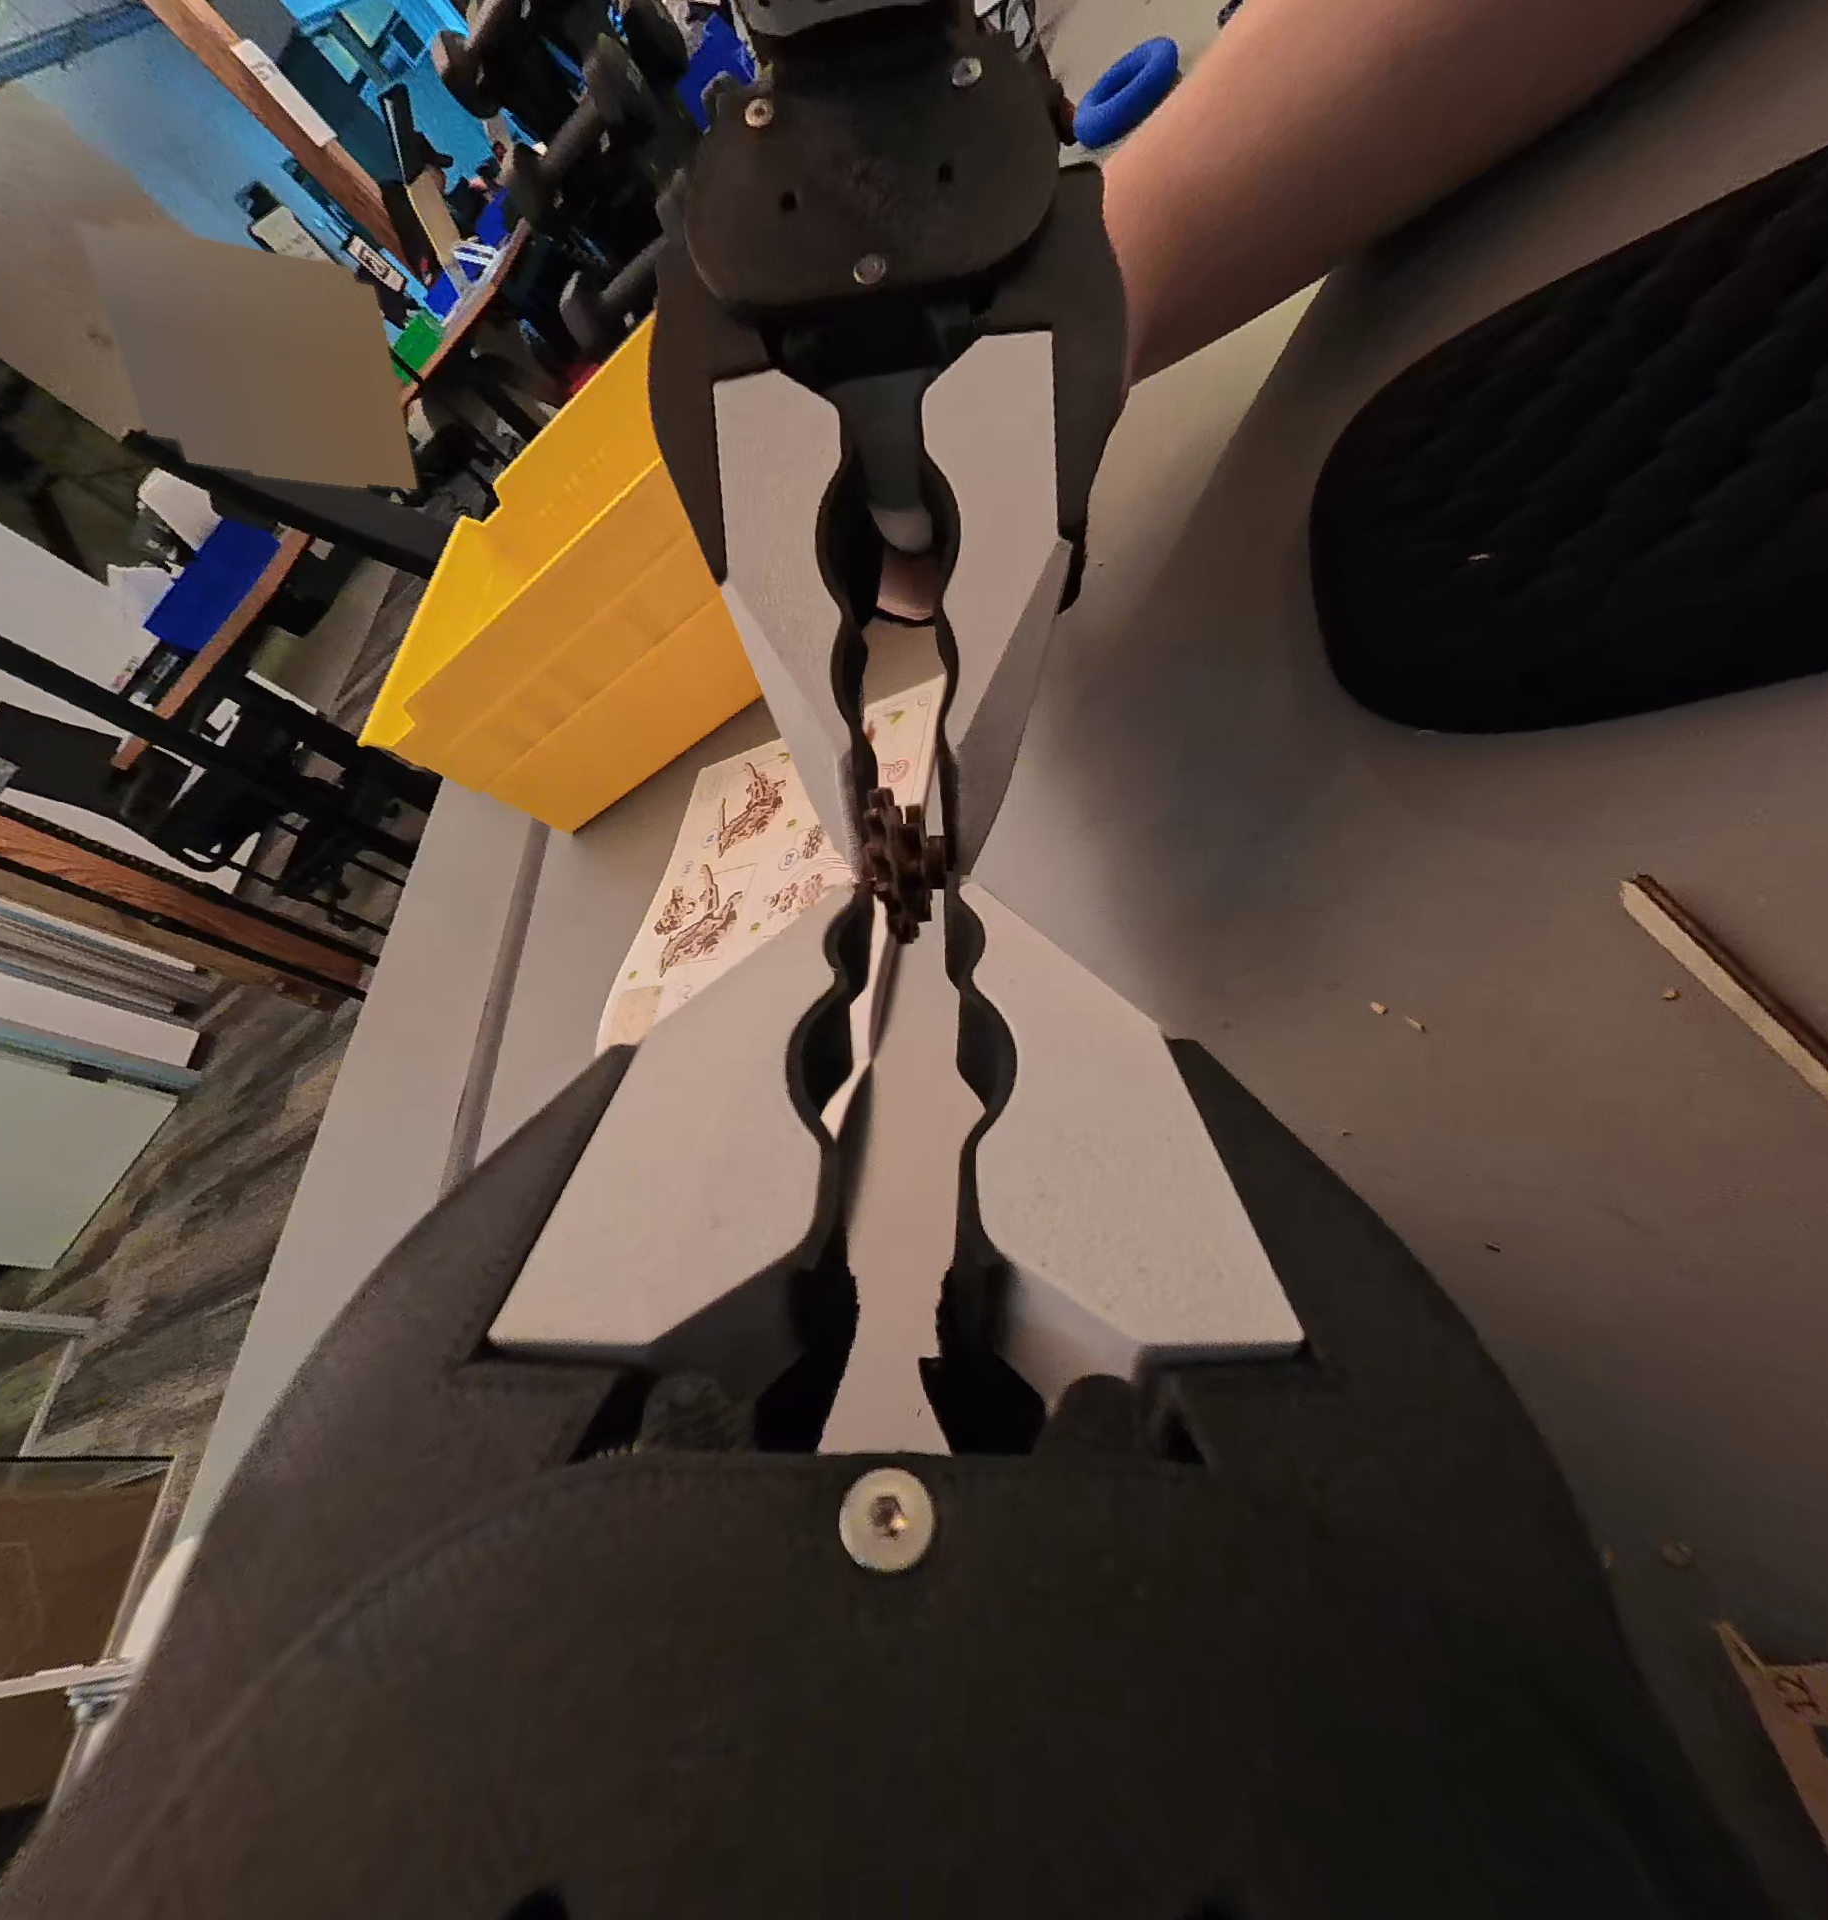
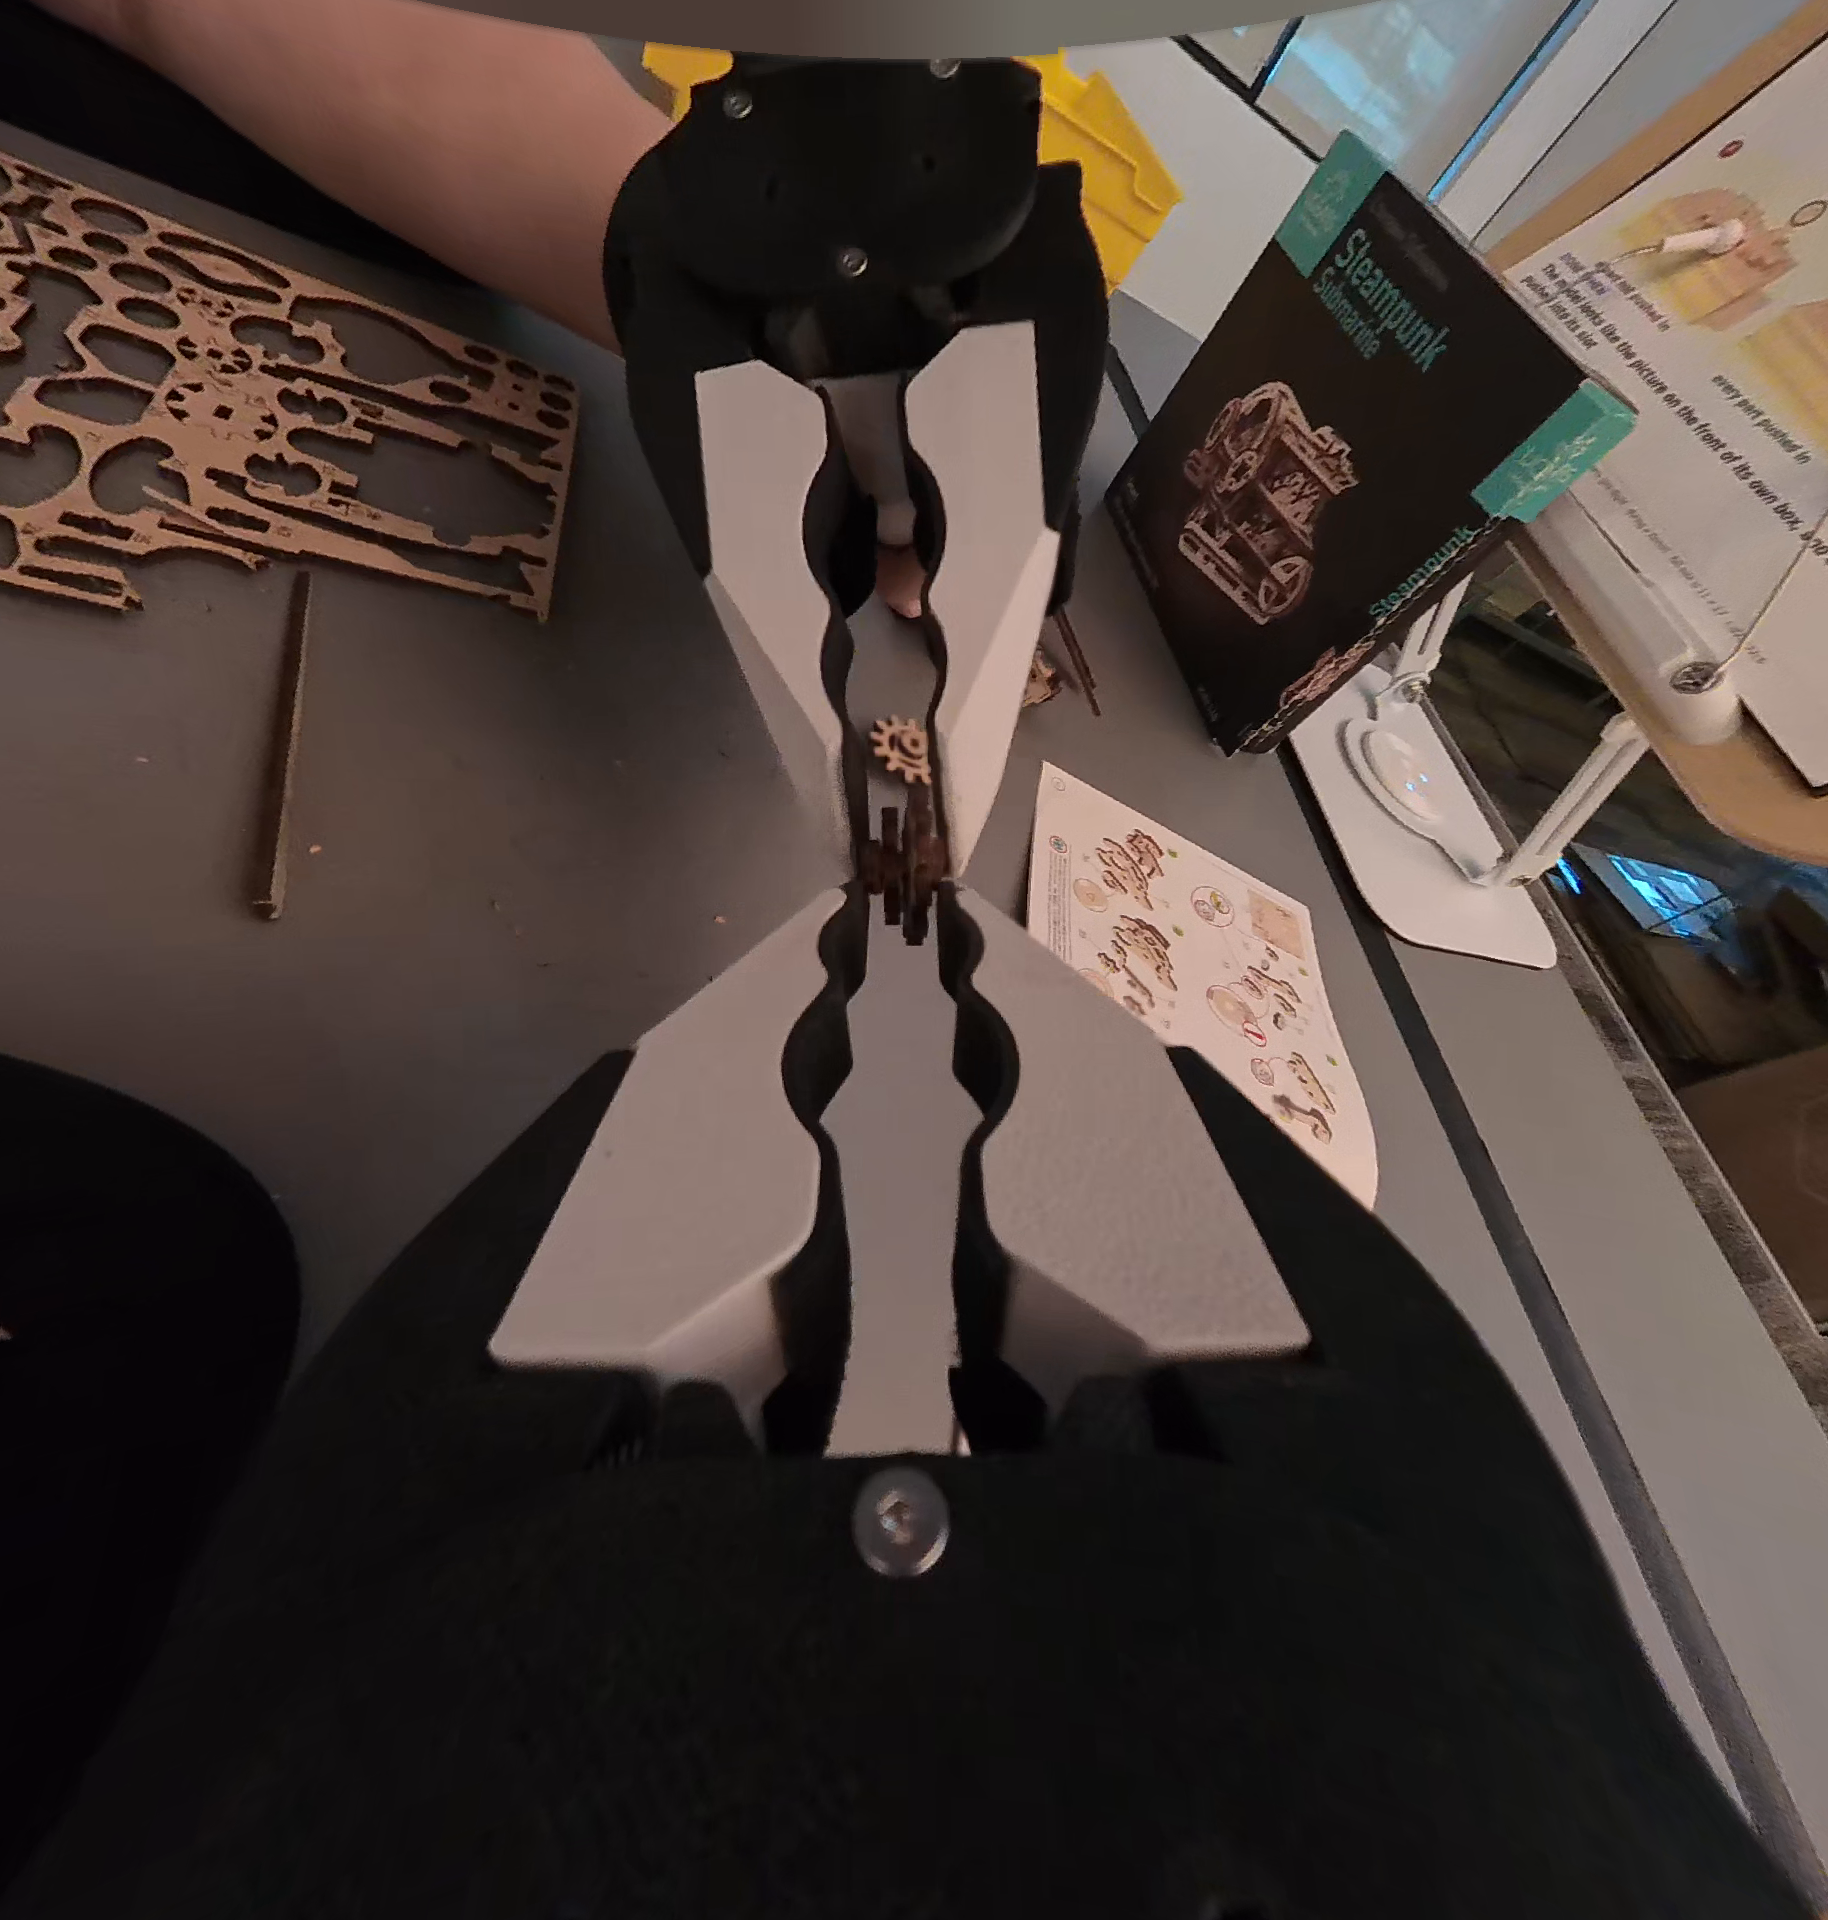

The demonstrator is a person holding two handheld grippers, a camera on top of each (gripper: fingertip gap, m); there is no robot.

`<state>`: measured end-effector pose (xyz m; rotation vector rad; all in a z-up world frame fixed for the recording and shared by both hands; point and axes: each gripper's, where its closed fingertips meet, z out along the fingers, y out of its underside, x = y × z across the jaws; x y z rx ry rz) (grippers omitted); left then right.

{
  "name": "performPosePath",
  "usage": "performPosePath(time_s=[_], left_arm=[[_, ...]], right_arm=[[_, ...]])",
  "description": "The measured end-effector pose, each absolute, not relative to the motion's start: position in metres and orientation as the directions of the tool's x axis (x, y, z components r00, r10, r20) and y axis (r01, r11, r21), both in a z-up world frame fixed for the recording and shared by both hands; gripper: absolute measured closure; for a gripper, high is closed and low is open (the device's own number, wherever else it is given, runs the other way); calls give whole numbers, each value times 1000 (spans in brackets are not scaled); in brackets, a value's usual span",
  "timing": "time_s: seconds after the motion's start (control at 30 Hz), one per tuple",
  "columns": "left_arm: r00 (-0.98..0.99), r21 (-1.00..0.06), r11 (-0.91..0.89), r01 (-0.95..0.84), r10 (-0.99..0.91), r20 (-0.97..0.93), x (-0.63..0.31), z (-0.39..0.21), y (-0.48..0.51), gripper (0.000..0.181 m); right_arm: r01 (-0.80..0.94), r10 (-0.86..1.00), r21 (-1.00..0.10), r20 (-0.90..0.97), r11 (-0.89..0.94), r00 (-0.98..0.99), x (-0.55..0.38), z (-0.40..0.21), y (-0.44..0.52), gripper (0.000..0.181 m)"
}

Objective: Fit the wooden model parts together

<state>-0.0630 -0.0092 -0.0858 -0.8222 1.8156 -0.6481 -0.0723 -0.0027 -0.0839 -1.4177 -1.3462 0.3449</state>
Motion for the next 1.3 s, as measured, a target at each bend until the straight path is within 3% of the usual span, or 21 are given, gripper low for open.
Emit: performPosePath(time_s=[0.67, 0.87, 1.0, 1.3], left_arm=[[-315, -694, 677, -245, -733, -603, -65, -89, -16, 171], [-346, -713, 644, -279, -760, -550, -66, -92, -17, 171], [-325, -786, 554, -273, -822, -467, -65, -85, -15, 171], [-351, -725, 632, -274, -767, -536, -67, -95, -17, 171]], right_arm=[[492, 874, -842, 394, 220, 283, -78, -81, -12, 169], [481, 902, -861, 327, 163, 281, -78, -85, -13, 169], [378, 938, -922, 198, 80, 284, -77, -78, -13, 167], [435, 921, -888, 286, 151, 265, -77, -86, -15, 169]])
